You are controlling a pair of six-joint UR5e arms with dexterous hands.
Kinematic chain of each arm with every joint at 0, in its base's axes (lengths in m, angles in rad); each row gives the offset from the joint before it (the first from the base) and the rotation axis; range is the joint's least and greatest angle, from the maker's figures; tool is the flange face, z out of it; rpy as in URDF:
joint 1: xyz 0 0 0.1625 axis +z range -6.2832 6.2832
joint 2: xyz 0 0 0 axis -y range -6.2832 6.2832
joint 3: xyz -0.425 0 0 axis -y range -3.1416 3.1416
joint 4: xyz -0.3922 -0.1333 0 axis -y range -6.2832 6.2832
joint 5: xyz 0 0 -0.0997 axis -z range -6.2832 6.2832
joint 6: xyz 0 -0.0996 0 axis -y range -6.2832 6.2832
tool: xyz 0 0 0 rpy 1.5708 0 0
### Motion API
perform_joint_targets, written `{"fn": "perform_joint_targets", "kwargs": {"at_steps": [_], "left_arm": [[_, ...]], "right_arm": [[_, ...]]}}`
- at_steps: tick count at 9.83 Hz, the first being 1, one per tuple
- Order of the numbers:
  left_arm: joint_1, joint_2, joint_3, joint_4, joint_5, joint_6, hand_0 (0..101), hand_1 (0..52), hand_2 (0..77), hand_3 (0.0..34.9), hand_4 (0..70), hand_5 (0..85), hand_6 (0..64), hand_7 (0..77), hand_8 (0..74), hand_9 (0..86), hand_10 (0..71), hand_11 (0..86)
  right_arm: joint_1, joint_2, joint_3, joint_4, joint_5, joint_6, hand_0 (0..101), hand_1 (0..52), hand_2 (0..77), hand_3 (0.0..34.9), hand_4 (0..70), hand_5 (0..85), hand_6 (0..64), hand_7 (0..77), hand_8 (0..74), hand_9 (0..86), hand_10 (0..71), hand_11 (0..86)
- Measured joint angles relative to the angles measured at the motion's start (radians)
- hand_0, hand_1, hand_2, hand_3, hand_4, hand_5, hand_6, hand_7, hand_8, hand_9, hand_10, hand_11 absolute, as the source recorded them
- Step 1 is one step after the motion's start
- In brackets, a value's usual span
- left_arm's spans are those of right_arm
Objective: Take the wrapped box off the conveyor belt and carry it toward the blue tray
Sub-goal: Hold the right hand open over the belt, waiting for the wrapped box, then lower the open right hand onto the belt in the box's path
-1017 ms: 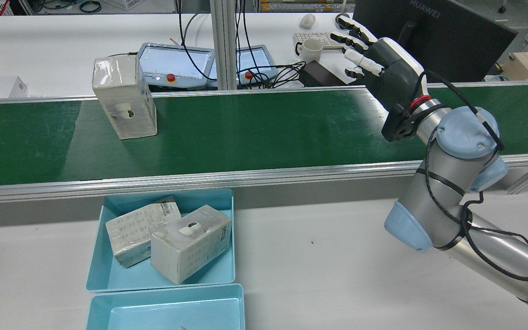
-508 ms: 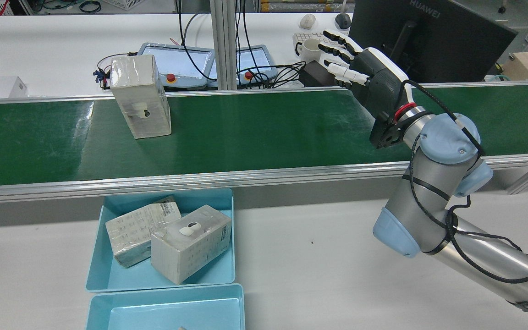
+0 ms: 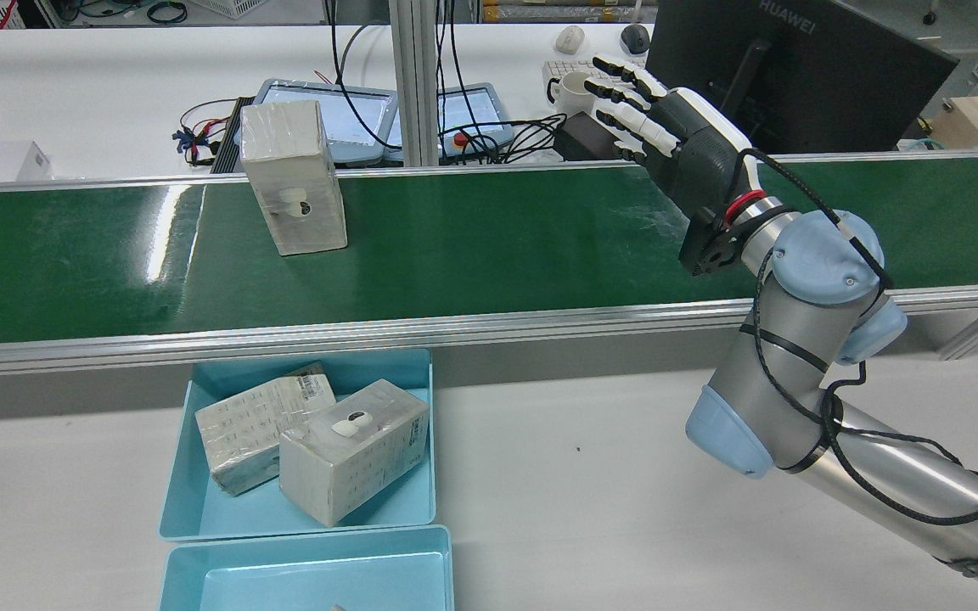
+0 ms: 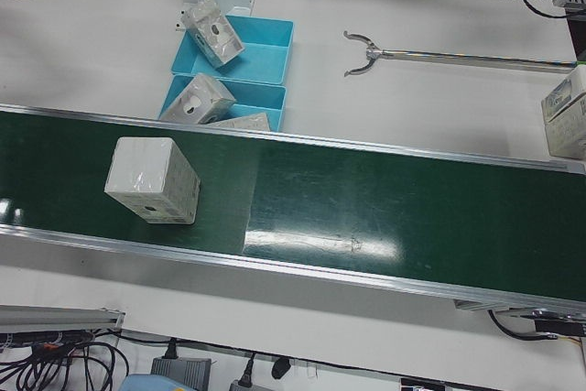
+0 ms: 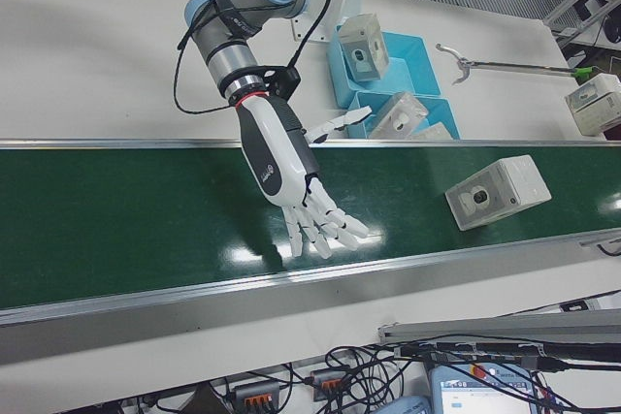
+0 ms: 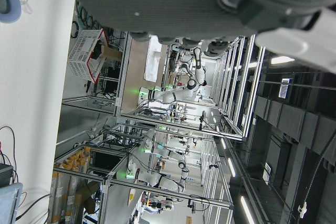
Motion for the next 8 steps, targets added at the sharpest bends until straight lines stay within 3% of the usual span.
{"fn": "perform_joint_targets", "kwargs": {"at_steps": [8], "left_arm": [[0.000, 0.000, 0.000, 0.000, 0.000, 0.000, 0, 0.0, 1.1, 0.0, 0.0, 0.5, 0.0, 0.5, 0.5, 0.0, 0.0, 0.0]], "right_arm": [[0.005, -0.001, 0.003, 0.011, 0.005, 0.001, 26, 4.9, 6.0, 30.1, 0.0, 12.5, 0.0, 10.4, 4.4, 9.3, 2.7, 4.9]]}}
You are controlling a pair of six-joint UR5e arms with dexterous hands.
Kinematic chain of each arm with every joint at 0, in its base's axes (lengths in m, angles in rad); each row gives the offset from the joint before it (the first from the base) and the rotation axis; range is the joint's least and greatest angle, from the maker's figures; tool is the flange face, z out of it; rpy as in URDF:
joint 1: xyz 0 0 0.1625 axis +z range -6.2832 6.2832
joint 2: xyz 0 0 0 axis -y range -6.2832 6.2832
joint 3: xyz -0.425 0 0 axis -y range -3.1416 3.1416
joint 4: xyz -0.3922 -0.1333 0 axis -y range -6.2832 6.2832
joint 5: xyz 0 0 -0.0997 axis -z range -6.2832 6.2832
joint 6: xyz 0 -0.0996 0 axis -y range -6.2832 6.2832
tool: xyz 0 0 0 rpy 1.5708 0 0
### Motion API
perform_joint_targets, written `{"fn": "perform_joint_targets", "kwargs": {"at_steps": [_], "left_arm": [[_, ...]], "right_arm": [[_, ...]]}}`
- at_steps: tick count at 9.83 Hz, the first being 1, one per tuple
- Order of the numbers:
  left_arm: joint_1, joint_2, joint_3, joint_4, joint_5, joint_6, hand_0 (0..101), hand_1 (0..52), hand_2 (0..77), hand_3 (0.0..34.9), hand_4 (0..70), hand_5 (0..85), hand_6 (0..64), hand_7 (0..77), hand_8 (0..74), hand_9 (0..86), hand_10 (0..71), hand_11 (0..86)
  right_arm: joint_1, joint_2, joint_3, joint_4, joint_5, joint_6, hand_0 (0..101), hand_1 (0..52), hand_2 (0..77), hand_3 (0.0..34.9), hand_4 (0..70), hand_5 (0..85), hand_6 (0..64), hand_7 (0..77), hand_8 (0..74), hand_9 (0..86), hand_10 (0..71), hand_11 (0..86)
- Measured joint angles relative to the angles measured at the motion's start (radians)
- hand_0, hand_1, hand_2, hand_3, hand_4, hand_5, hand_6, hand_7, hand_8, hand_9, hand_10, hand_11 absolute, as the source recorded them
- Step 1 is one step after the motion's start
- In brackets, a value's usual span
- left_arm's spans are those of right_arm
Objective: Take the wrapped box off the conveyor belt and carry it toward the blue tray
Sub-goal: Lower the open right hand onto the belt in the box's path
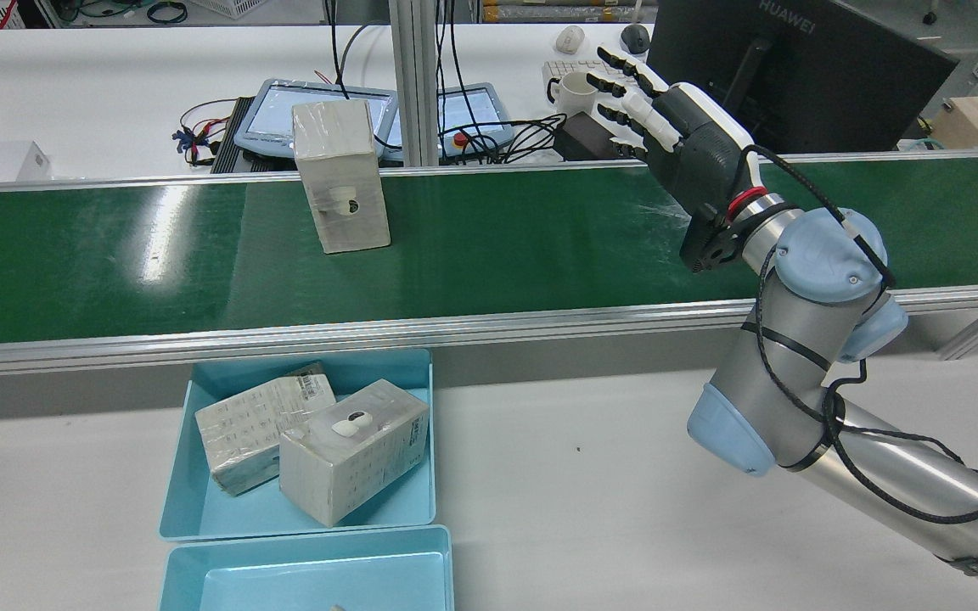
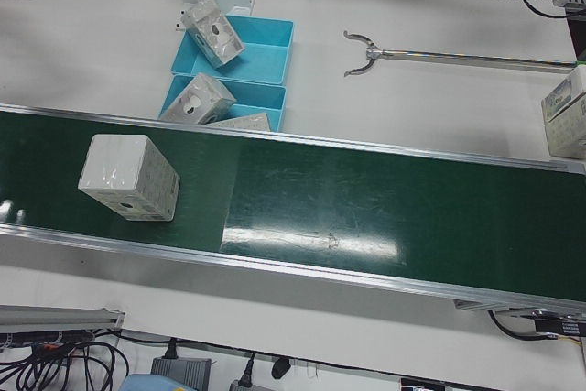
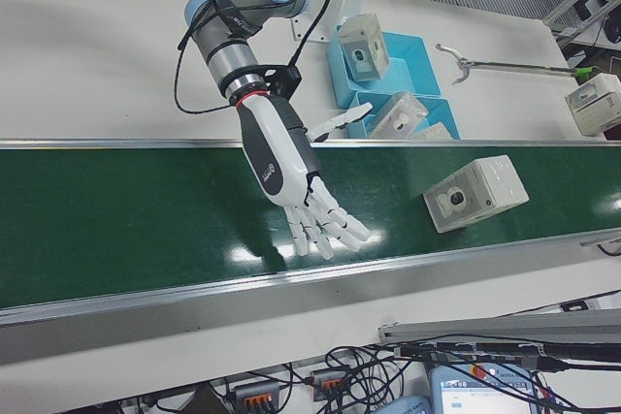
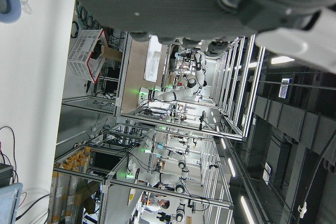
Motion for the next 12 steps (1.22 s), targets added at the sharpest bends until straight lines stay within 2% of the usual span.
{"fn": "perform_joint_targets", "kwargs": {"at_steps": [4, 6, 7, 8, 12], "left_arm": [[0.000, 0.000, 0.000, 0.000, 0.000, 0.000, 0, 0.0, 1.1, 0.0, 0.0, 0.5, 0.0, 0.5, 0.5, 0.0, 0.5, 0.0], [0.000, 0.000, 0.000, 0.000, 0.000, 0.000, 0, 0.0, 1.1, 0.0, 0.0, 0.5, 0.0, 0.5, 0.5, 0.0, 0.5, 0.0], [0.000, 0.000, 0.000, 0.000, 0.000, 0.000, 0, 0.0, 0.5, 0.0, 0.0, 0.5, 0.0, 0.5, 0.0, 0.0, 0.0, 0.0], [0.000, 0.000, 0.000, 0.000, 0.000, 0.000, 0, 0.0, 0.5, 0.0, 0.0, 0.5, 0.0, 0.5, 0.0, 0.0, 0.0, 0.0], [0.000, 0.000, 0.000, 0.000, 0.000, 0.000, 0, 0.0, 0.5, 0.0, 0.0, 0.5, 0.0, 0.5, 0.5, 0.0, 0.5, 0.0]], "right_arm": [[-0.003, -0.002, -0.013, 0.021, 0.013, -0.002, 26, 4.9, 6.0, 29.9, 0.5, 12.5, 0.0, 9.8, 4.4, 9.3, 2.7, 4.9], [-0.012, 0.002, -0.048, 0.046, 0.016, -0.003, 26, 4.9, 6.0, 30.0, 0.5, 12.5, 0.0, 9.8, 4.4, 8.2, 2.7, 4.9], [-0.017, 0.002, -0.066, 0.061, 0.017, -0.003, 26, 4.9, 7.1, 29.9, 0.5, 12.5, 0.0, 9.8, 1.1, 8.2, 2.7, 4.9], [-0.023, 0.002, -0.079, 0.072, 0.017, -0.004, 27, 4.9, 7.1, 30.0, 0.5, 13.6, 0.0, 10.9, 3.3, 7.6, 2.7, 4.9], [-0.040, 0.003, -0.094, 0.082, 0.018, -0.005, 27, 4.9, 7.1, 30.0, 0.0, 13.6, 0.0, 10.9, 3.3, 8.7, 2.7, 4.9]]}}
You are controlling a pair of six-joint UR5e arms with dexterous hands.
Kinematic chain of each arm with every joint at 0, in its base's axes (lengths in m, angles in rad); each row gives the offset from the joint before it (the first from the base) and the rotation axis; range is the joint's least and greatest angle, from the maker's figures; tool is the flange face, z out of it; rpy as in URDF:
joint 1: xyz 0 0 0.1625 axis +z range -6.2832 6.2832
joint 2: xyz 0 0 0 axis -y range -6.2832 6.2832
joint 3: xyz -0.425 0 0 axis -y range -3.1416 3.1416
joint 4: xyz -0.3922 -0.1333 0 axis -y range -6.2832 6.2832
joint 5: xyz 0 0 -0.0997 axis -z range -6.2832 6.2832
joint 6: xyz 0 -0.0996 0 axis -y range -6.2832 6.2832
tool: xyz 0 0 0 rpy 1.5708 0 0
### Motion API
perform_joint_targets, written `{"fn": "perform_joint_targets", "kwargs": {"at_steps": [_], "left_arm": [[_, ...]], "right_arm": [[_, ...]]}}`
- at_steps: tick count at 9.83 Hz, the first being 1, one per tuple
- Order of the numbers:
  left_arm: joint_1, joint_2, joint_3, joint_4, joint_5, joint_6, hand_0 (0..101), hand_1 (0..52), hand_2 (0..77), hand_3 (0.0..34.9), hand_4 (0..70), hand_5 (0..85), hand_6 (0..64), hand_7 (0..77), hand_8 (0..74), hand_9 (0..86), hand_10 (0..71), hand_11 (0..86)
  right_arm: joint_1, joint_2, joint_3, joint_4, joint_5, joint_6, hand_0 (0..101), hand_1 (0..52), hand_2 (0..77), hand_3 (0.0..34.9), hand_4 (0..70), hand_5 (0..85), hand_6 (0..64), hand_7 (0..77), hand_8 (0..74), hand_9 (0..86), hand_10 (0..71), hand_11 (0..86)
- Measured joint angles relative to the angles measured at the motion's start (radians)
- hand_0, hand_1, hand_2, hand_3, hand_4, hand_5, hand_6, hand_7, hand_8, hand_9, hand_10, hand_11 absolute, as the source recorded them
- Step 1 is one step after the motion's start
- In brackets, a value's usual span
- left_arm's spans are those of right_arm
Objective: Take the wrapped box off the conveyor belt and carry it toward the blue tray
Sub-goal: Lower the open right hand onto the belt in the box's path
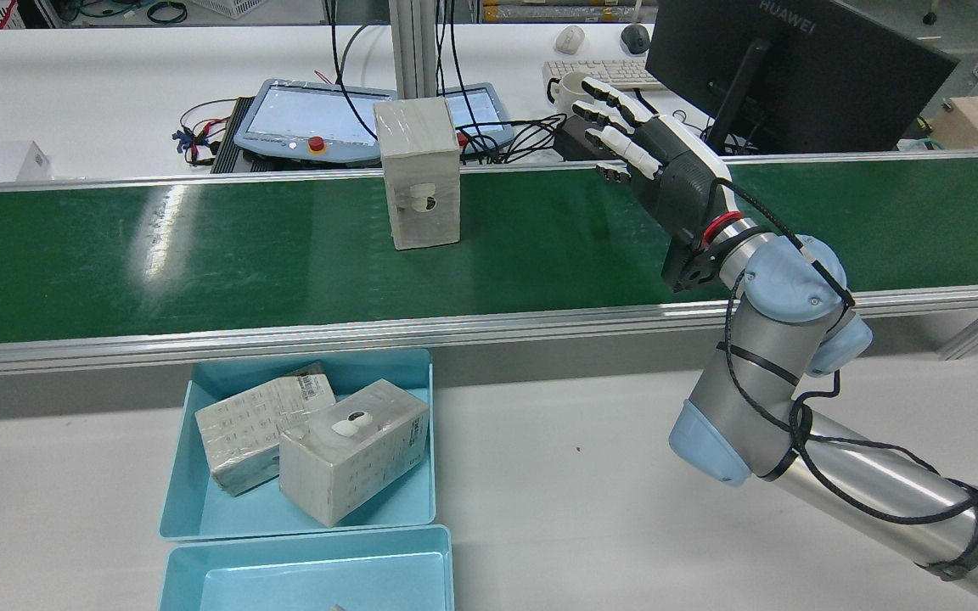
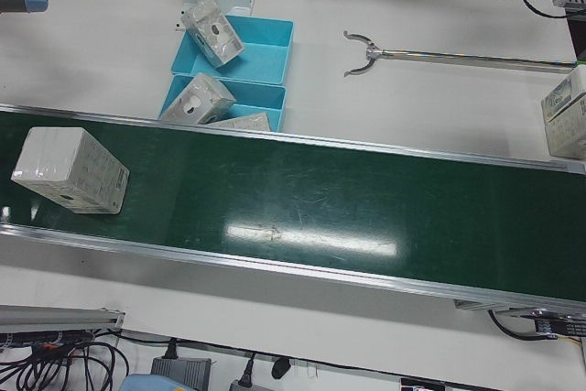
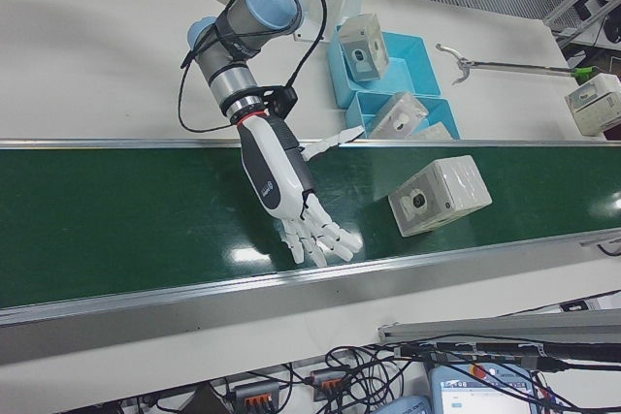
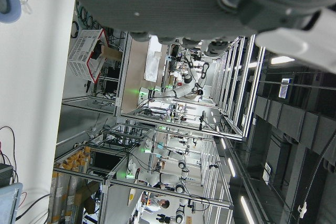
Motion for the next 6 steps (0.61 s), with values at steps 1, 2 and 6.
{"fn": "perform_joint_targets", "kwargs": {"at_steps": [1, 2, 6], "left_arm": [[0.000, 0.000, 0.000, 0.000, 0.000, 0.000, 0, 0.0, 0.5, 0.0, 0.0, 0.5, 0.0, 0.5, 0.5, 0.0, 0.0, 0.0], [0.000, 0.000, 0.000, 0.000, 0.000, 0.000, 0, 0.0, 0.5, 0.0, 0.0, 0.5, 0.0, 0.5, 0.0, 0.5, 0.0, 0.0], [0.000, 0.000, 0.000, 0.000, 0.000, 0.000, 0, 0.0, 0.5, 0.0, 0.0, 0.5, 0.0, 0.5, 0.5, 0.0, 0.0, 0.0]], "right_arm": [[-0.002, 0.003, -0.005, 0.002, 0.001, 0.000, 26, 4.9, 7.1, 30.1, 0.5, 13.6, 0.0, 10.9, 3.3, 8.7, 2.7, 4.9], [-0.005, 0.006, -0.014, 0.010, 0.003, 0.000, 26, 4.9, 7.1, 30.1, 0.5, 13.6, 0.0, 10.9, 3.3, 8.7, 2.7, 4.9], [-0.015, 0.010, -0.041, 0.040, 0.005, 0.000, 27, 4.9, 7.1, 28.4, 0.5, 14.7, 0.0, 11.4, 3.3, 7.6, 0.5, 3.3]]}}
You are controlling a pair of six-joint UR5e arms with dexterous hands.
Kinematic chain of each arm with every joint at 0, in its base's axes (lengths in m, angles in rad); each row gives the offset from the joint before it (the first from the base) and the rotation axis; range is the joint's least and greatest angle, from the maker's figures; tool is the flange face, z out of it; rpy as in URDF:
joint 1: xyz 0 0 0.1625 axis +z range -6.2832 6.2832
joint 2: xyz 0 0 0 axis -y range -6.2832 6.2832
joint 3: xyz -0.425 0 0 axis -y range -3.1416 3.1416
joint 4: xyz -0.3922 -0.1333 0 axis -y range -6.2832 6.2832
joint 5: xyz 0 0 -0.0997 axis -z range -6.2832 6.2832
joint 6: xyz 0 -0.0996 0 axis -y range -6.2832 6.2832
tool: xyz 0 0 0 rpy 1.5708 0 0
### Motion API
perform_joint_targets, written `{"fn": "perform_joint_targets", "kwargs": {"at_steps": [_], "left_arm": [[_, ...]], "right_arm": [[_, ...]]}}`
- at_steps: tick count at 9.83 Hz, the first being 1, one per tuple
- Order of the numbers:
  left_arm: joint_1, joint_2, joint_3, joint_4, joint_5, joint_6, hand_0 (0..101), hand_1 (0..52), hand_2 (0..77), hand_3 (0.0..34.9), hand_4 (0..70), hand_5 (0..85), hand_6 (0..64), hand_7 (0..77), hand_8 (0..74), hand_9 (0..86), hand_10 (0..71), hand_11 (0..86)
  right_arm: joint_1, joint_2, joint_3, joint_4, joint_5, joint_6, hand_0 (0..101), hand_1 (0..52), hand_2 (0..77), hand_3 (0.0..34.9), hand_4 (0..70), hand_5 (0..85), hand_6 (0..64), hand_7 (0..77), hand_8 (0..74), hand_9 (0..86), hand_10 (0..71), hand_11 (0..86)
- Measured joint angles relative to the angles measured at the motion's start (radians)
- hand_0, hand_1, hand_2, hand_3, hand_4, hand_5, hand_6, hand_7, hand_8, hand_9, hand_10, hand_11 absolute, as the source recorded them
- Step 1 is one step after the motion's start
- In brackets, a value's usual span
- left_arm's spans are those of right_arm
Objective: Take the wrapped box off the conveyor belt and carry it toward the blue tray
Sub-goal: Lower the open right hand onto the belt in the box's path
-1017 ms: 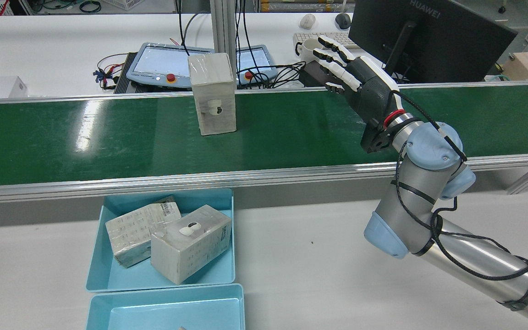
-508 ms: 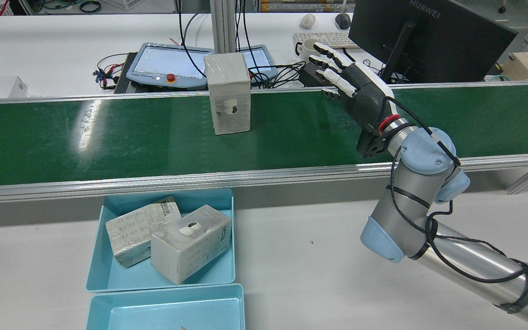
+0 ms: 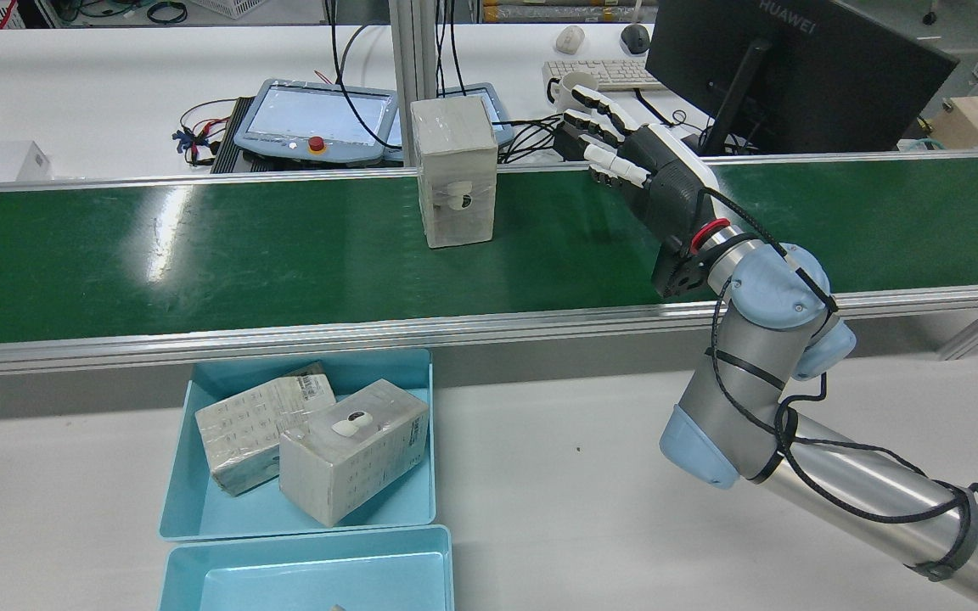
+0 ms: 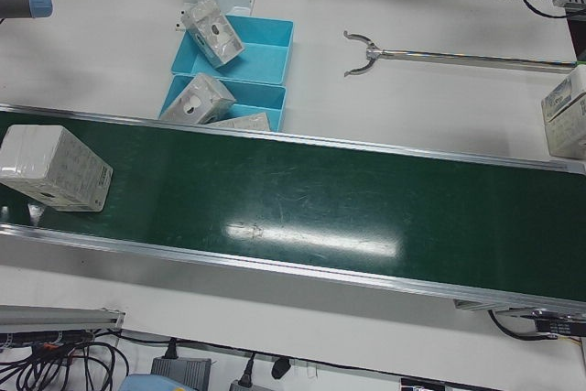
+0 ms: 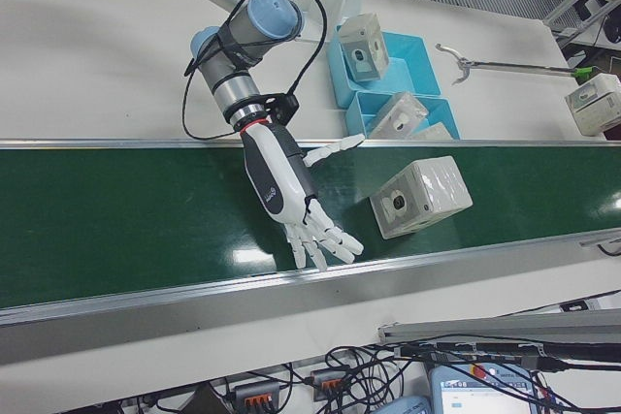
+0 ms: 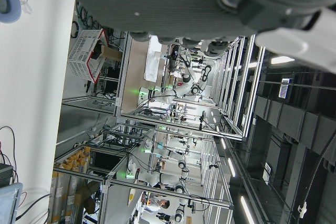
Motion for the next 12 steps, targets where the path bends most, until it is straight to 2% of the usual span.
{"fn": "perform_joint_targets", "kwargs": {"at_steps": [1, 2, 3, 4, 6, 8, 12], "left_arm": [[0.000, 0.000, 0.000, 0.000, 0.000, 0.000, 0, 0.0, 0.5, 0.0, 0.0, 0.5, 0.0, 0.5, 0.5, 0.0, 0.0, 0.0], [0.000, 0.000, 0.000, 0.000, 0.000, 0.000, 0, 0.0, 1.1, 0.0, 0.0, 0.5, 0.0, 0.5, 0.5, 0.0, 0.0, 0.0], [0.000, 0.000, 0.000, 0.000, 0.000, 0.000, 0, 0.0, 0.5, 0.0, 0.0, 0.5, 0.0, 0.5, 0.5, 0.0, 0.0, 0.0], [0.000, 0.000, 0.000, 0.000, 0.000, 0.000, 0, 0.0, 0.5, 0.0, 0.0, 0.5, 0.0, 0.5, 0.5, 0.0, 0.0, 0.0], [0.000, 0.000, 0.000, 0.000, 0.000, 0.000, 0, 0.0, 1.1, 0.0, 0.0, 0.5, 0.0, 0.5, 0.5, 0.0, 0.5, 0.0], [0.000, 0.000, 0.000, 0.000, 0.000, 0.000, 0, 0.0, 1.1, 0.0, 0.0, 0.5, 0.0, 0.5, 0.0, 0.0, 0.5, 0.0], [0.000, 0.000, 0.000, 0.000, 0.000, 0.000, 0, 0.0, 0.5, 0.0, 0.0, 0.5, 0.0, 0.5, 0.5, 0.0, 0.0, 0.0]], "right_arm": [[-0.005, 0.000, -0.001, 0.002, 0.001, 0.000, 37, 13.1, 9.3, 27.5, 0.5, 12.5, 0.0, 11.4, 3.3, 7.6, 1.6, 4.4], [-0.010, 0.001, -0.003, 0.003, 0.001, 0.000, 37, 13.1, 9.3, 27.5, 0.5, 12.5, 0.0, 11.4, 3.3, 7.6, 1.6, 4.4], [-0.013, 0.001, -0.004, 0.003, 0.001, 0.000, 43, 8.7, 10.9, 26.6, 0.5, 12.5, 0.0, 12.0, 3.3, 8.7, 2.7, 4.9], [-0.015, 0.001, -0.006, 0.004, 0.001, 0.000, 42, 10.9, 10.4, 25.9, 0.5, 12.5, 0.5, 12.5, 3.3, 8.7, 2.7, 4.4], [-0.018, 0.003, -0.009, 0.004, 0.001, 0.000, 41, 8.7, 10.4, 24.4, 0.5, 12.5, 0.5, 12.5, 3.8, 9.3, 2.2, 3.8], [-0.019, 0.006, -0.015, 0.004, 0.002, 0.000, 40, 8.7, 10.4, 23.3, 0.5, 13.1, 0.5, 12.5, 3.3, 8.2, 2.2, 3.8], [-0.019, 0.008, -0.021, 0.004, 0.011, 0.000, 40, 8.7, 9.8, 23.3, 0.5, 13.1, 0.0, 12.5, 2.7, 8.2, 2.2, 3.8]]}}
